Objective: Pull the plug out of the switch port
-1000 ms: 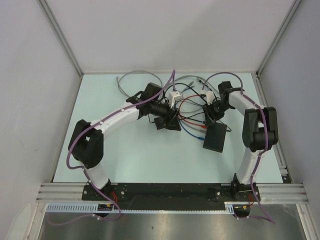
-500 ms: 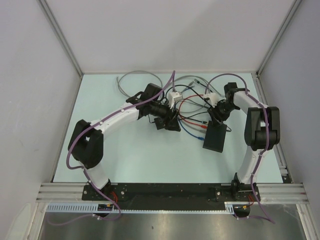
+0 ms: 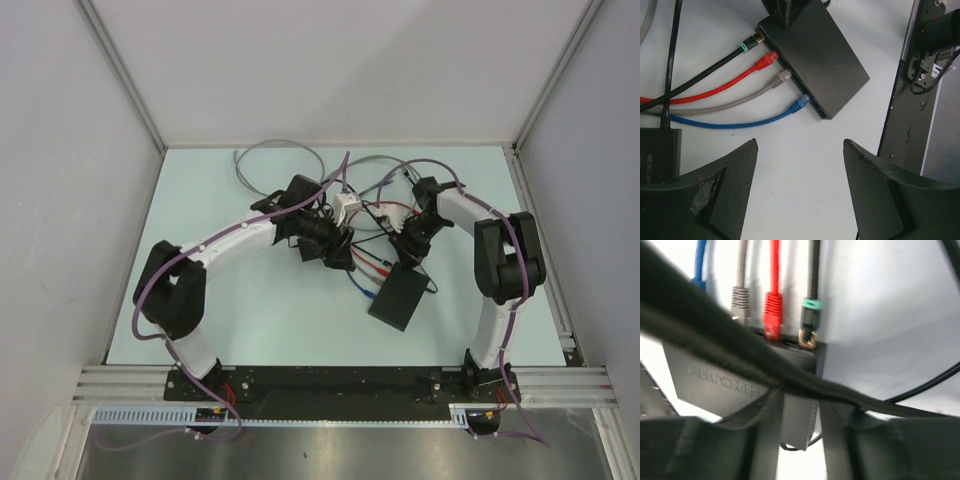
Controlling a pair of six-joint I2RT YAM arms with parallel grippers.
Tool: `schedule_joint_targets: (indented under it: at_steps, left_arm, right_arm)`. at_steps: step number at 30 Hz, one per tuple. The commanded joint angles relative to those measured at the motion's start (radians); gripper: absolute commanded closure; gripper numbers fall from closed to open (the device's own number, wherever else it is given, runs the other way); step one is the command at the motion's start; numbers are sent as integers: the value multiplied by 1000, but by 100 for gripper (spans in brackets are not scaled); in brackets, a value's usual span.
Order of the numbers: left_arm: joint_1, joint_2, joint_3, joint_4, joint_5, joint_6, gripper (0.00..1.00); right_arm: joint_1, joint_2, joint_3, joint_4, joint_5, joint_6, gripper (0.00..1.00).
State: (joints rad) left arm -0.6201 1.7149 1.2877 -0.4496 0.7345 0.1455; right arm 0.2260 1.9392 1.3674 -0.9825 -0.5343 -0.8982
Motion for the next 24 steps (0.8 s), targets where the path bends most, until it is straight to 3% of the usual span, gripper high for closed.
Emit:
schedule_joint_targets:
  at_steps: [1,5,14,19,24]
  left_arm:
    - [14,-37,-18,23,14,49,26]
    - [14,31,27,28,19,97,27]
    - [17,256,228,6,42,89,34]
    - [19,138,44,32,60,86,39]
    - [17,65,-122,8,57,153,52]
  right_arm:
    - [36,-48,-33,13,-82,77,58]
    - [-17,-169,-44,31,-115,107,48]
    - [-34,-358,-112,-104,-132,90,46]
    - [-33,-448,-236,-81,-121,114,50]
    - [-25,-509,-370,-4,-70,202,63]
